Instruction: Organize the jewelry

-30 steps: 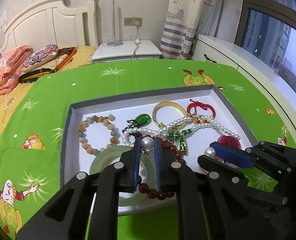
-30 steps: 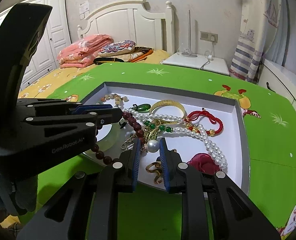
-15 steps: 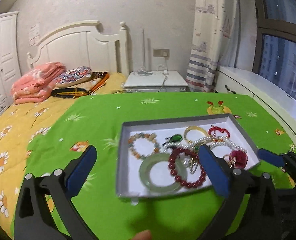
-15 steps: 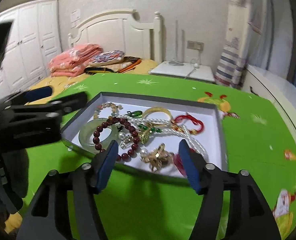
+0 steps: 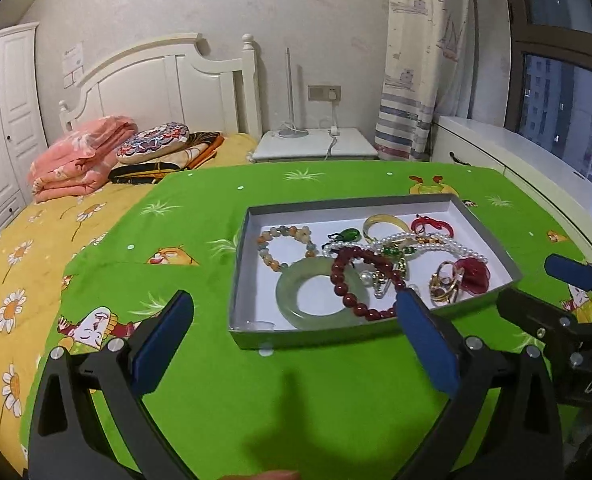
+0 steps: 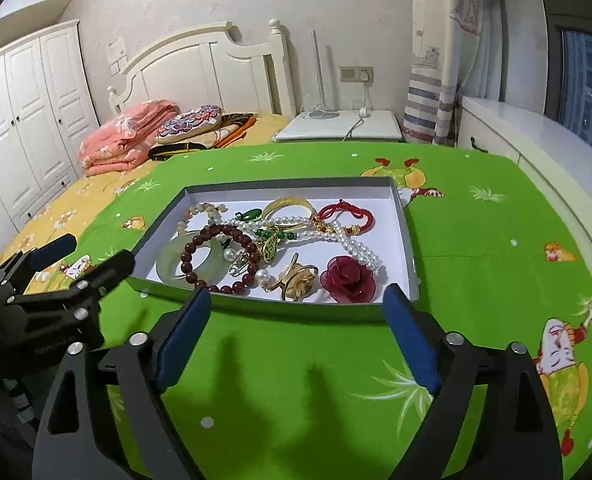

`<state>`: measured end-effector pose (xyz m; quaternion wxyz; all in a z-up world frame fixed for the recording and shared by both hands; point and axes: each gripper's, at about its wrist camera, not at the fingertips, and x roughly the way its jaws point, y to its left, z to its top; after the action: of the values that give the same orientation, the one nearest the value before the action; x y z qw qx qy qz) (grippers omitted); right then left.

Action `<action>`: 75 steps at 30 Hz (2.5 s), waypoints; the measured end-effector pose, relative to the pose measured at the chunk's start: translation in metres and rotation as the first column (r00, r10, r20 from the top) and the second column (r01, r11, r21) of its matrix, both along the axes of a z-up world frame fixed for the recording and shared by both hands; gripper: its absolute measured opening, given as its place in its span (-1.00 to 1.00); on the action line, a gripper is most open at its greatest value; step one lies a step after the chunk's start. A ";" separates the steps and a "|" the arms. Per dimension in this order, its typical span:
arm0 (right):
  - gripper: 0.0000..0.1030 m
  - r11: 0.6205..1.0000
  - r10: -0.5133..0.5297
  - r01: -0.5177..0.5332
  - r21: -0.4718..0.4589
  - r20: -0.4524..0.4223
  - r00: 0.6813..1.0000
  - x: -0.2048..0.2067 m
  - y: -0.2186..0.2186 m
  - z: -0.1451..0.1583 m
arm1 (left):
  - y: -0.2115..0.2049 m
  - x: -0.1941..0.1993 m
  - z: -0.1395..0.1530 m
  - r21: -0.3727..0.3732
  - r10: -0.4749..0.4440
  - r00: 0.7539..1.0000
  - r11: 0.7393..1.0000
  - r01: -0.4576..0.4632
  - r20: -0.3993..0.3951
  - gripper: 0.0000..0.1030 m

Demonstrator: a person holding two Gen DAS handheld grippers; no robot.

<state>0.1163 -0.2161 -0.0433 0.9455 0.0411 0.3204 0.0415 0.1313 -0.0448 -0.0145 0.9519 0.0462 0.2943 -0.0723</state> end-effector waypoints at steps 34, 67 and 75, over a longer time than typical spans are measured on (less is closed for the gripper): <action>0.68 0.999 0.011 -0.011 -0.044 -0.016 1.000 -0.001 0.016 0.004 | 0.007 0.003 -0.007 -0.024 0.004 0.999 1.000 -0.005 -0.042 0.91; 0.68 0.999 0.012 -0.013 -0.043 -0.021 1.000 -0.002 0.017 0.001 | 0.008 0.002 -0.010 -0.018 0.000 0.999 1.000 -0.001 -0.042 0.91; 0.68 0.999 0.012 -0.013 -0.042 -0.021 1.000 -0.002 0.017 0.002 | 0.009 0.003 -0.010 -0.022 -0.005 0.999 1.000 0.004 -0.041 0.91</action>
<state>0.1148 -0.1991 -0.0417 0.9425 0.0196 0.3311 0.0401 0.1340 -0.0361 -0.0244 0.9459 0.0348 0.3130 -0.0786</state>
